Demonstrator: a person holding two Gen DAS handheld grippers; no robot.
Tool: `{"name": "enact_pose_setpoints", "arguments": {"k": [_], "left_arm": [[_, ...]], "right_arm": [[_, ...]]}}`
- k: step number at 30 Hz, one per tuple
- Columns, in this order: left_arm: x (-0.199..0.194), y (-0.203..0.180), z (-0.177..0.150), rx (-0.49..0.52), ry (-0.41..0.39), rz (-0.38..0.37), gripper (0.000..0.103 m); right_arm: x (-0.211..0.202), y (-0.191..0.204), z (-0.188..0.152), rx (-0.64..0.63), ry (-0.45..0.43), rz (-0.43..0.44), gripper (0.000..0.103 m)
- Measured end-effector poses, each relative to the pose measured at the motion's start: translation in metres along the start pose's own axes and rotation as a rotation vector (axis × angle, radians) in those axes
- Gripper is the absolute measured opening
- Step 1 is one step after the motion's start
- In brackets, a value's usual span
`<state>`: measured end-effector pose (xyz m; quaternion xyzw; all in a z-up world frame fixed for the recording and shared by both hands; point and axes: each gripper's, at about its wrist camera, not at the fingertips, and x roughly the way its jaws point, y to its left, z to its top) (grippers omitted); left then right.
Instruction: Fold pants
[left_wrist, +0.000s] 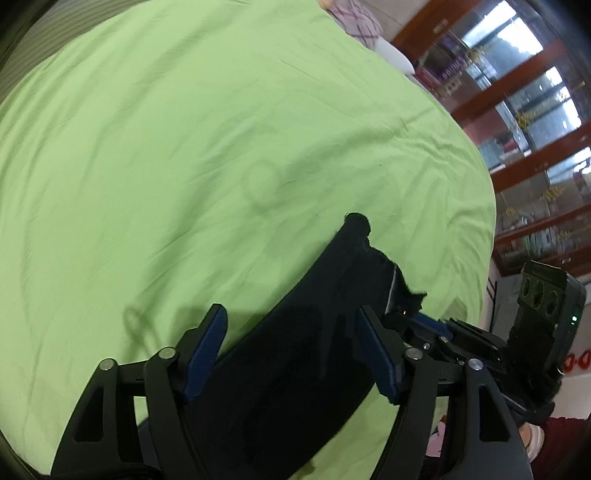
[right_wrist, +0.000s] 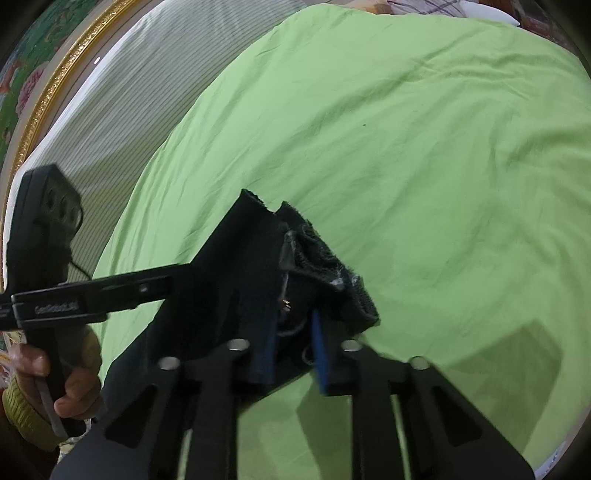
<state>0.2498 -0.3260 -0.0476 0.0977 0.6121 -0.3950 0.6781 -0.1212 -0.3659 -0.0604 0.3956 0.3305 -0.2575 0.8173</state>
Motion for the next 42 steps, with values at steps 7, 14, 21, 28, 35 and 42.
{"name": "enact_pose_setpoints", "arguments": {"k": [7, 14, 21, 28, 35, 42], "left_arm": [[0.006, -0.02, 0.007, 0.093, -0.018, -0.037, 0.008], [0.021, -0.035, 0.012, 0.149, 0.004, -0.013, 0.015], [0.012, -0.024, 0.016, 0.129, -0.005, -0.001, 0.036], [0.035, -0.032, 0.02, 0.184, 0.079, 0.012, 0.043], [0.053, -0.027, 0.036, 0.134, 0.133, -0.06, 0.024], [0.027, -0.037, 0.032, 0.17, 0.095, -0.09, 0.01]], "right_arm": [[-0.016, 0.005, -0.002, -0.051, -0.051, 0.015, 0.008], [-0.019, -0.015, -0.01, 0.023, 0.004, 0.005, 0.011], [-0.032, -0.014, -0.023, 0.044, 0.0, 0.009, 0.042], [-0.01, -0.031, -0.034, 0.148, 0.068, 0.122, 0.042], [0.003, -0.033, -0.038, 0.165, 0.027, 0.185, 0.017], [-0.012, -0.023, -0.038, 0.123, -0.004, 0.213, 0.012]]}}
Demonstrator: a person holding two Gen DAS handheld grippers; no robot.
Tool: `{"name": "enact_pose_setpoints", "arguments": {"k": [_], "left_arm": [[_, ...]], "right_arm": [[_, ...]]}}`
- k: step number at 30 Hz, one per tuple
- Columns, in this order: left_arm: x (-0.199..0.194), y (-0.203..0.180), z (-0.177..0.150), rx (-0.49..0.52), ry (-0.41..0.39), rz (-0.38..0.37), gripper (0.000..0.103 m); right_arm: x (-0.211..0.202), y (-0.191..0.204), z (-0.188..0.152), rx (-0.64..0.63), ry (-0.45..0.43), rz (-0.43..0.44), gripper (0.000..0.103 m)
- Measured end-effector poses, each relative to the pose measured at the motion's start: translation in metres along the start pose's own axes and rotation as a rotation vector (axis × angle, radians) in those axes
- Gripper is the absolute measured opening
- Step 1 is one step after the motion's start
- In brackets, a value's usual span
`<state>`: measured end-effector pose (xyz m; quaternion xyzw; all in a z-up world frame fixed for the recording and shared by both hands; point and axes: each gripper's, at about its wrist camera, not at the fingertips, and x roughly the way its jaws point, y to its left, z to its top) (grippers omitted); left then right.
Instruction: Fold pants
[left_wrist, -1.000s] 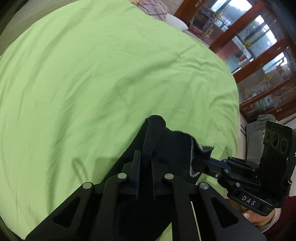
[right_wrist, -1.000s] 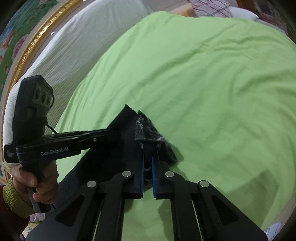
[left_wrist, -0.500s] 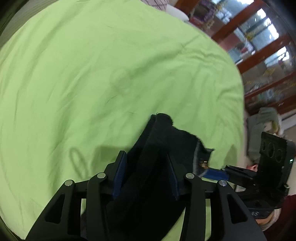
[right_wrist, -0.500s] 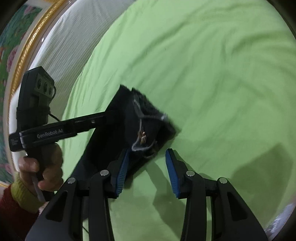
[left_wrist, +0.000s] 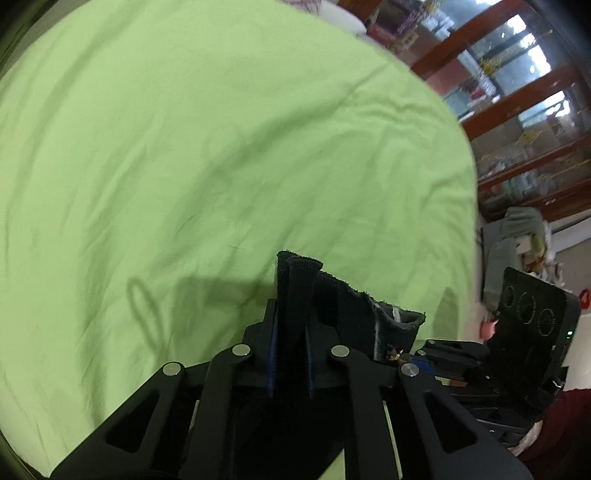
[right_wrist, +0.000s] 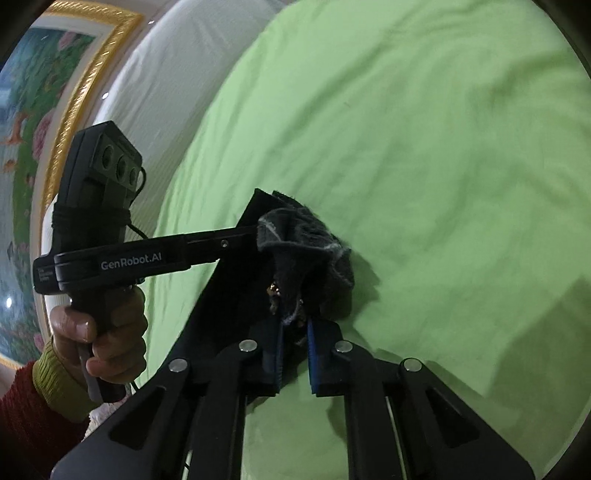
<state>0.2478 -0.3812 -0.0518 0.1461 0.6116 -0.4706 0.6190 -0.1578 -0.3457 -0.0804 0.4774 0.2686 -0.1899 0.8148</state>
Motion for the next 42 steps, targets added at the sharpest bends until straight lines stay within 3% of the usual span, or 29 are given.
{"name": "enact_pose_setpoints", "arguments": {"k": [10, 20, 31, 42], "left_arm": [[-0.094, 0.007, -0.043, -0.075, -0.195, -0.046, 0.01], [-0.175, 0.036, -0.134, -0.205, -0.369, -0.049, 0.01], [-0.177, 0.088, -0.25, -0.465, -0.463, -0.034, 0.01], [-0.142, 0.115, -0.292, -0.654, -0.47, -0.021, 0.01]], "right_arm": [[-0.022, 0.055, -0.002, -0.137, 0.002, 0.168, 0.011], [-0.007, 0.134, -0.034, -0.319, 0.128, 0.303, 0.011], [0.051, 0.179, -0.096, -0.491, 0.329, 0.29, 0.011], [0.106, 0.203, -0.116, -0.591, 0.455, 0.207, 0.012]]}}
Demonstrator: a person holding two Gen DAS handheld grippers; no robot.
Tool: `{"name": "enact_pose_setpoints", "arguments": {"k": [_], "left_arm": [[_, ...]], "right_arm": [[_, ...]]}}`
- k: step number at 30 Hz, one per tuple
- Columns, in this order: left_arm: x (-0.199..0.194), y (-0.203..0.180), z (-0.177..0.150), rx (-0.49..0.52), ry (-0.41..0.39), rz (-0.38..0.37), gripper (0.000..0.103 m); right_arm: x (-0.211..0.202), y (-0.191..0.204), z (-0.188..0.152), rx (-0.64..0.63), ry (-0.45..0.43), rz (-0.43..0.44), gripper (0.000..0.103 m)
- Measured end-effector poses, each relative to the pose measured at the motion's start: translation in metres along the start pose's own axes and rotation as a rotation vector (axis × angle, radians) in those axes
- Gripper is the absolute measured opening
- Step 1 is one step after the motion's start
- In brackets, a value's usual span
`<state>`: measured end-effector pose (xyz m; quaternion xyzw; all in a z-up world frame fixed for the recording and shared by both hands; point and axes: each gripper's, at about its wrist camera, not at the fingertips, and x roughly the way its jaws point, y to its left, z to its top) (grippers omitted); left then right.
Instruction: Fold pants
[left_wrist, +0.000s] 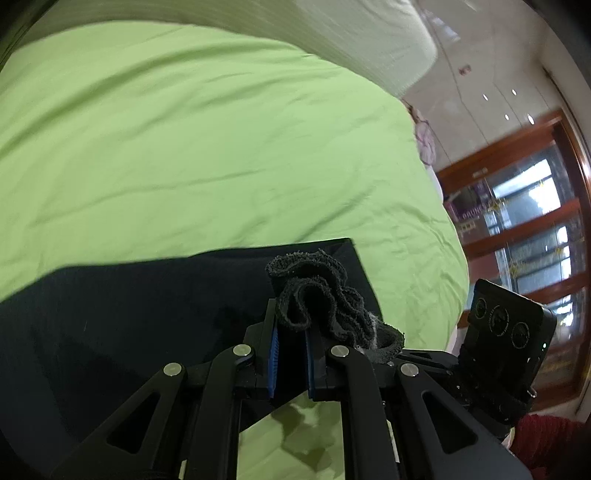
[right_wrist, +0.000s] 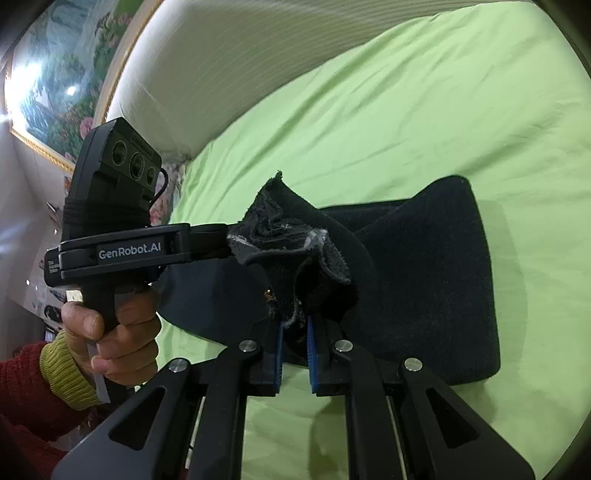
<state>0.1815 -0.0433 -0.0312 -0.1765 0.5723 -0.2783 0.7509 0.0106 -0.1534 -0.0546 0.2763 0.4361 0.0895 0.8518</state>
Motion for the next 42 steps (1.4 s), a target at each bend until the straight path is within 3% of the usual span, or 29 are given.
{"name": "enact_pose_setpoints", "arguments": {"k": [9, 13, 16, 26, 34, 42], "left_arm": [[-0.002, 0.027, -0.015, -0.098, 0.001, 0.045, 0.007], [-0.008, 0.042, -0.022, -0.157, -0.017, 0.056, 0.009], [-0.021, 0.051, -0.029, -0.204, -0.053, 0.06, 0.01], [-0.066, 0.081, -0.065, -0.379, -0.155, 0.028, 0.015], [-0.108, 0.104, -0.097, -0.493, -0.248, 0.081, 0.029], [-0.142, 0.13, -0.137, -0.646, -0.333, 0.146, 0.037]], "right_arm": [[0.031, 0.014, 0.02, -0.017, 0.088, -0.014, 0.019], [0.048, 0.017, 0.017, -0.019, 0.145, -0.007, 0.038], [0.057, 0.025, 0.016, -0.041, 0.173, -0.009, 0.043], [0.066, 0.055, 0.025, -0.118, 0.188, 0.044, 0.044], [0.082, 0.078, 0.036, -0.174, 0.21, 0.068, 0.044], [0.103, 0.108, 0.05, -0.26, 0.247, 0.088, 0.044]]}}
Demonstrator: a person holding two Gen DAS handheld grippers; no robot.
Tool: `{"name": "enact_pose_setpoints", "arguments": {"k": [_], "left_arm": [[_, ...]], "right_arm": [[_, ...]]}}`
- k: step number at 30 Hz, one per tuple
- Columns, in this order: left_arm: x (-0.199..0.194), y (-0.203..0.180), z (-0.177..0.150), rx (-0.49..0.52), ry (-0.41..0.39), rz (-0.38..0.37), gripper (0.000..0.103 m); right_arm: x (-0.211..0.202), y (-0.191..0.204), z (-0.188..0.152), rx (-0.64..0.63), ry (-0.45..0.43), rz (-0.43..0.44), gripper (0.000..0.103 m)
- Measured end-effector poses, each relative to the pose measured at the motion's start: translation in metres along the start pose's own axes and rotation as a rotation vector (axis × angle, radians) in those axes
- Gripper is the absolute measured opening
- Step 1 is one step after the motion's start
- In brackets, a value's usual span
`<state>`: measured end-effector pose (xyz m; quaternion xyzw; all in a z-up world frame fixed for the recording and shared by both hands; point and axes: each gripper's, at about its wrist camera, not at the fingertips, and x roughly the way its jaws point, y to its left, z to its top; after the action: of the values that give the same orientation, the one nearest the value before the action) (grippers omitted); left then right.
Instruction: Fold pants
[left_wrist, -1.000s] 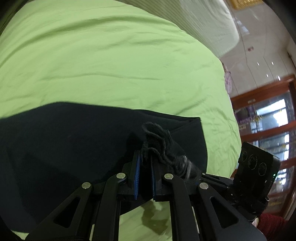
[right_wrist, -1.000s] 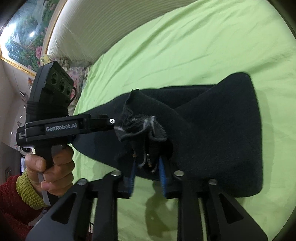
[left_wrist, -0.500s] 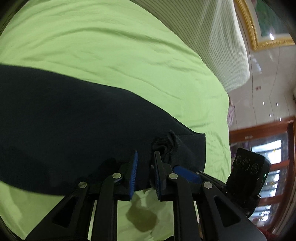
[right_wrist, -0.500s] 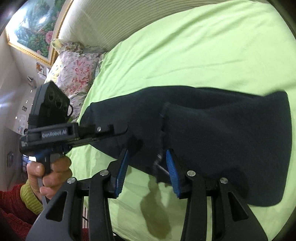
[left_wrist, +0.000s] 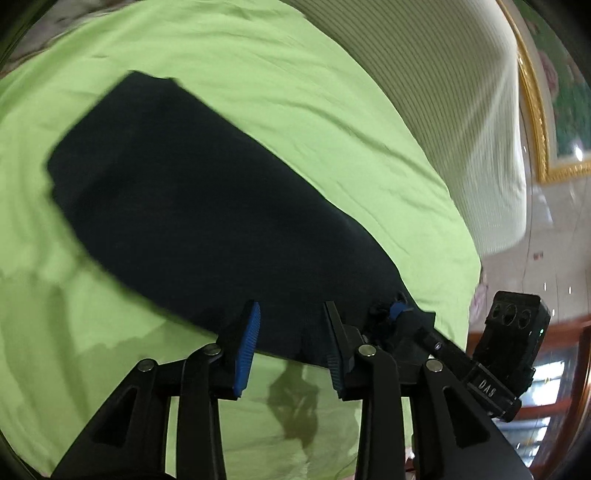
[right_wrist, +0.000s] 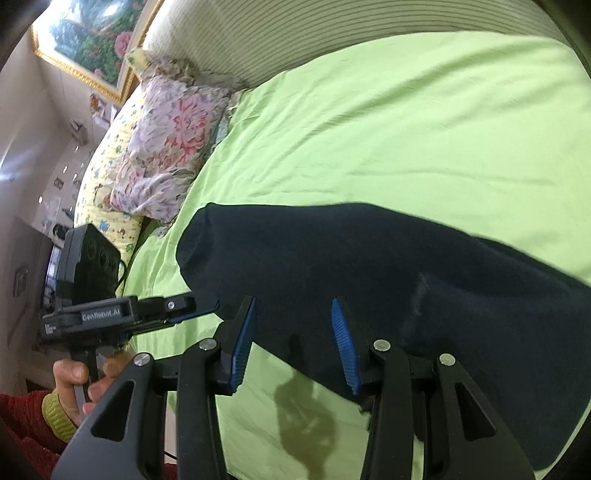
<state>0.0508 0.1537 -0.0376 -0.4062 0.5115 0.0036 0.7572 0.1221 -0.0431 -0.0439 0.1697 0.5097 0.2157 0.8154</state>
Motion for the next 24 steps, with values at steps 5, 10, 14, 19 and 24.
{"name": "enact_pose_setpoints", "arguments": {"k": [5, 10, 14, 19, 24], "left_arm": [[-0.018, 0.03, -0.001, -0.101, -0.052, 0.03, 0.045], [-0.029, 0.065, 0.001, -0.21, -0.083, 0.031, 0.045], [-0.034, 0.083, 0.004, -0.266, -0.105, 0.031, 0.046], [-0.032, 0.1, 0.006, -0.33, -0.116, 0.022, 0.046], [-0.022, 0.106, 0.013, -0.36, -0.117, 0.016, 0.047]], "right_arm": [[0.02, 0.017, 0.021, -0.092, 0.059, -0.008, 0.044], [0.049, 0.037, 0.047, -0.227, 0.15, -0.041, 0.044], [0.076, 0.051, 0.075, -0.336, 0.226, -0.052, 0.044], [0.116, 0.072, 0.104, -0.442, 0.337, -0.03, 0.044], [0.159, 0.094, 0.118, -0.523, 0.436, 0.006, 0.044]]}}
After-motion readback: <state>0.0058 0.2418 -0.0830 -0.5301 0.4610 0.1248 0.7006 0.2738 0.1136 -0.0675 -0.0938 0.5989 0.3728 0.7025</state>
